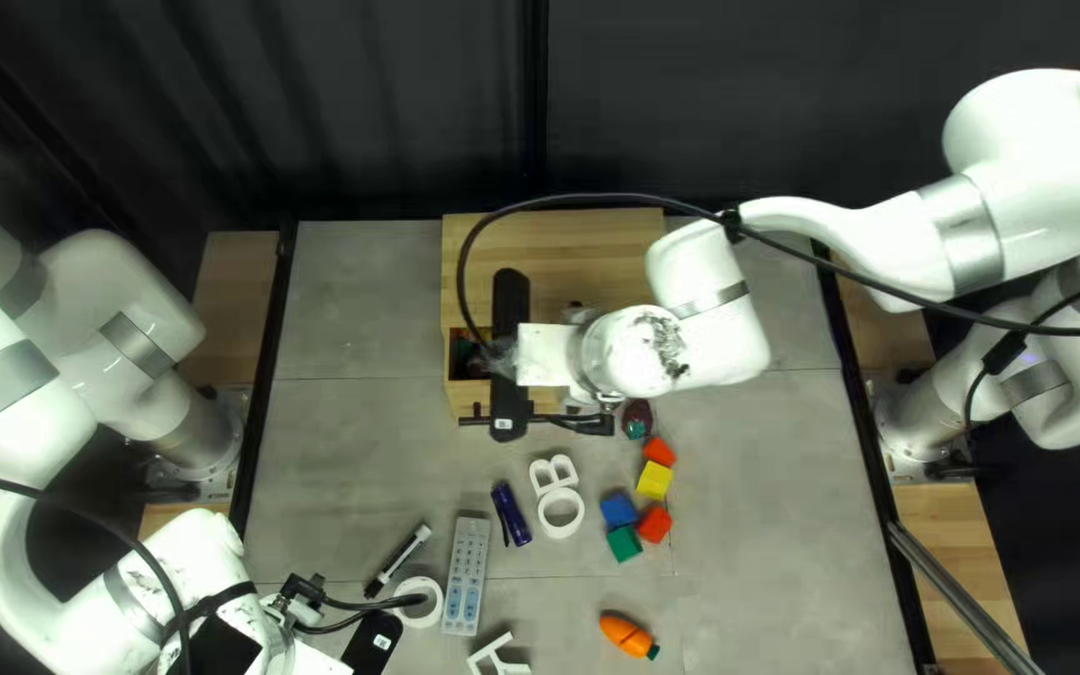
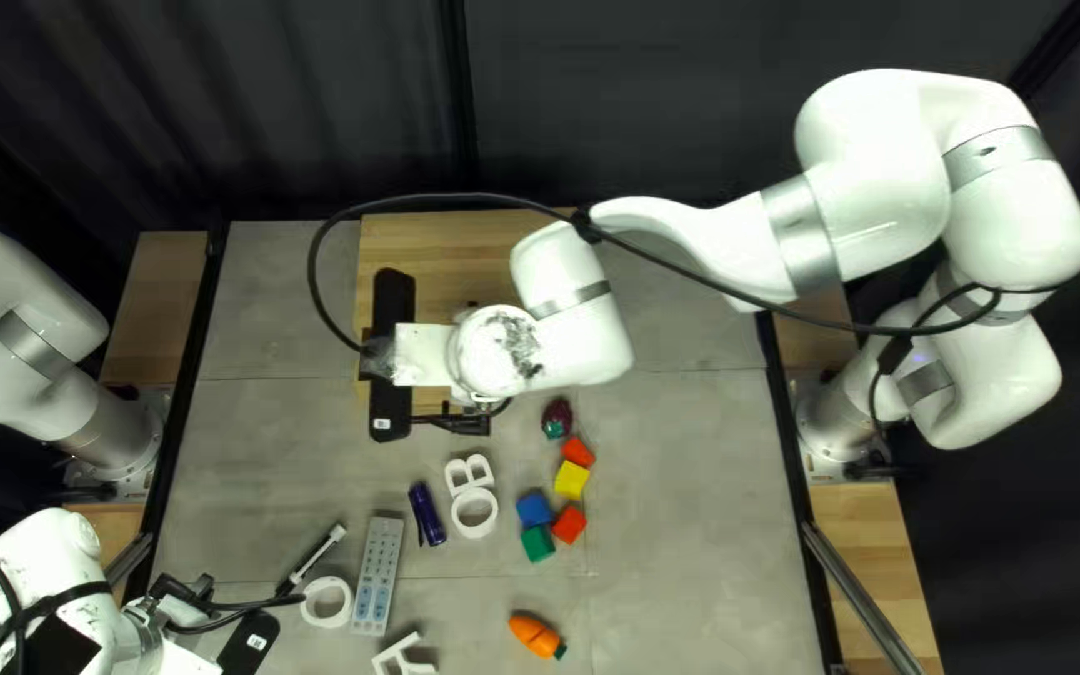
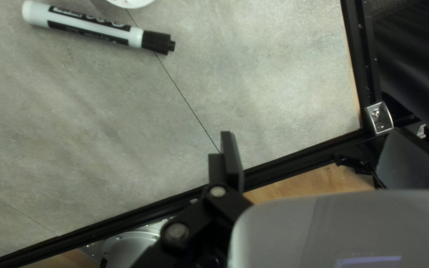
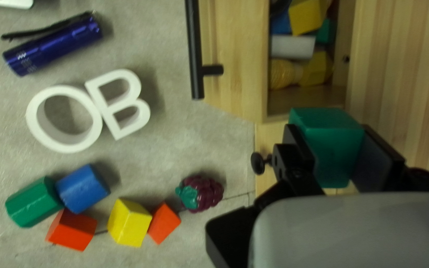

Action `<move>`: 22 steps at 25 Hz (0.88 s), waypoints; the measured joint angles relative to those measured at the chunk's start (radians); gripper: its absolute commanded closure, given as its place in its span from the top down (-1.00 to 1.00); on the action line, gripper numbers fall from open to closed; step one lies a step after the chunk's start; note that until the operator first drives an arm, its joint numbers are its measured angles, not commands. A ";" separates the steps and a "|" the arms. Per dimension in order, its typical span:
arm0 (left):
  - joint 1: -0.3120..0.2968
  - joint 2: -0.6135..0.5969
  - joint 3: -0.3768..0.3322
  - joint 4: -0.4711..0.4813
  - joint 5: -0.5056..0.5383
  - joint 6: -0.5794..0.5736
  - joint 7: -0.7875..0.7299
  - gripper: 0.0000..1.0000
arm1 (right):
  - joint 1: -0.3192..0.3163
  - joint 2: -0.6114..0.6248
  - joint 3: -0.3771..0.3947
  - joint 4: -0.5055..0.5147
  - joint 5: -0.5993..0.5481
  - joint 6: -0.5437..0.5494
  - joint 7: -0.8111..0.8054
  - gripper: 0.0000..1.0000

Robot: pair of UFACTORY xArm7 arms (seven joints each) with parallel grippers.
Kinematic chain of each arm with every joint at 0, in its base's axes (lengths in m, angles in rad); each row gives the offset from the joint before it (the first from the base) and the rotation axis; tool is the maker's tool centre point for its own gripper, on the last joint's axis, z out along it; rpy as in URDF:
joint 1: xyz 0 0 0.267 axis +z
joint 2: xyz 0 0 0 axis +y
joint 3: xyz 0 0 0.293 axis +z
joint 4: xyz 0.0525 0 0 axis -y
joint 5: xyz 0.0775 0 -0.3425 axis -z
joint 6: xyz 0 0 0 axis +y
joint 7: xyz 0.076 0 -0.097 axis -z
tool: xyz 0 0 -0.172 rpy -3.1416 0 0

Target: Open drawers and place objects into drawer and close

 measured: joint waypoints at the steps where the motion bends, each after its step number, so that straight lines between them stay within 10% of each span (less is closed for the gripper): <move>1: 0.000 0.000 0.000 0.000 0.000 0.000 0.000 1.00 | -0.003 0.007 -0.004 -0.004 -0.006 -0.017 0.005 -0.50; 9: 0.000 0.000 0.000 0.000 0.000 0.000 0.000 1.00 | -0.016 0.026 -0.020 0.011 -0.028 -0.036 0.013 -0.67; 11: 0.000 0.000 0.000 0.000 0.000 0.000 0.000 1.00 | -0.017 0.036 -0.021 0.029 -0.027 -0.027 0.009 -0.27; 13: 0.000 0.000 0.000 0.000 0.000 0.000 0.000 1.00 | -0.016 0.048 -0.020 0.045 -0.025 -0.022 0.005 1.00; 22: 0.000 0.000 0.000 0.000 0.000 0.000 0.000 1.00 | -0.001 0.029 -0.006 0.048 -0.018 0.003 0.003 1.00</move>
